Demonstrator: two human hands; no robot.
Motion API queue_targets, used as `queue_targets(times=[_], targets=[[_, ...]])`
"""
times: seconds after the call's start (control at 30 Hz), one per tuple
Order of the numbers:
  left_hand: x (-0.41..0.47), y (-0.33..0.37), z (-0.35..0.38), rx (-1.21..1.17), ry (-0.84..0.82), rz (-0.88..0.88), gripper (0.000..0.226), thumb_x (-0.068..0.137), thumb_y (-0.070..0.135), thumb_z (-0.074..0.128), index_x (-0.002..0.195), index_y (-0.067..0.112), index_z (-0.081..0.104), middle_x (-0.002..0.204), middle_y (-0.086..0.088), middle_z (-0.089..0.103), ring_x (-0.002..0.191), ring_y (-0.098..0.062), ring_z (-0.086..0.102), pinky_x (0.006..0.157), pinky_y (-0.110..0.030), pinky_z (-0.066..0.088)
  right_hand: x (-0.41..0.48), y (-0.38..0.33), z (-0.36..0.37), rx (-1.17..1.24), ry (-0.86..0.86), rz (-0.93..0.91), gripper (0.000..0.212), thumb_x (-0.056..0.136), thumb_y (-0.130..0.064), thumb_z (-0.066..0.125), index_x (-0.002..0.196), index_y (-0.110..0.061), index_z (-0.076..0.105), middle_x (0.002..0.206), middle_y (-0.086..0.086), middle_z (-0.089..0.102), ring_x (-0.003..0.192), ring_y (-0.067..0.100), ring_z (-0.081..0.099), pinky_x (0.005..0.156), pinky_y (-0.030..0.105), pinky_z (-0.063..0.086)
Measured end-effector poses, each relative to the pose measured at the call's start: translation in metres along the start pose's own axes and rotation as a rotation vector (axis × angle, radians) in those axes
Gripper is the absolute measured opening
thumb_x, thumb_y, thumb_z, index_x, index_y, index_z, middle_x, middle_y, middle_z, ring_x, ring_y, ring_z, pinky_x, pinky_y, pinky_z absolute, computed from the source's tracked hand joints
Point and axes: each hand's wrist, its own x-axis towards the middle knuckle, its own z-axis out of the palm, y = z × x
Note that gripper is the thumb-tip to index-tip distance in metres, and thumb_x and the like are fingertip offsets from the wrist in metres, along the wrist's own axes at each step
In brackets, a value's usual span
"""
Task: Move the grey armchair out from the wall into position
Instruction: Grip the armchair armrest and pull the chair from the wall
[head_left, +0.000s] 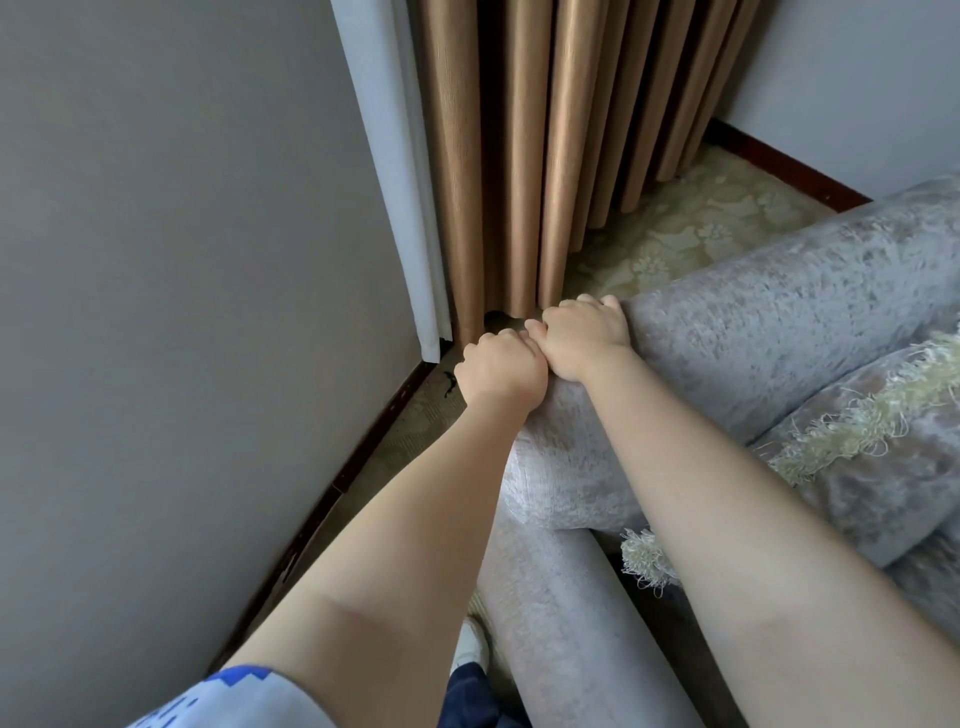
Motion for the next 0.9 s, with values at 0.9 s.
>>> queue_targets(times=[0.9], targets=[[-0.035, -0.013, -0.002, 0.065, 0.072, -0.016, 0.049, 0.097, 0.035, 0.019, 0.093, 0.010, 0.061, 0.100, -0.011, 0.063, 0.094, -0.032, 0.054, 0.080, -0.041, 0.032, -0.037, -0.011, 0.006, -0.001, 0.067, -0.137, 0.054, 0.101, -0.043, 0.014, 0.105, -0.017, 0.062, 0.106, 0.004, 0.064, 0.106, 0.025, 0.053, 0.090, 0.038, 0.031]])
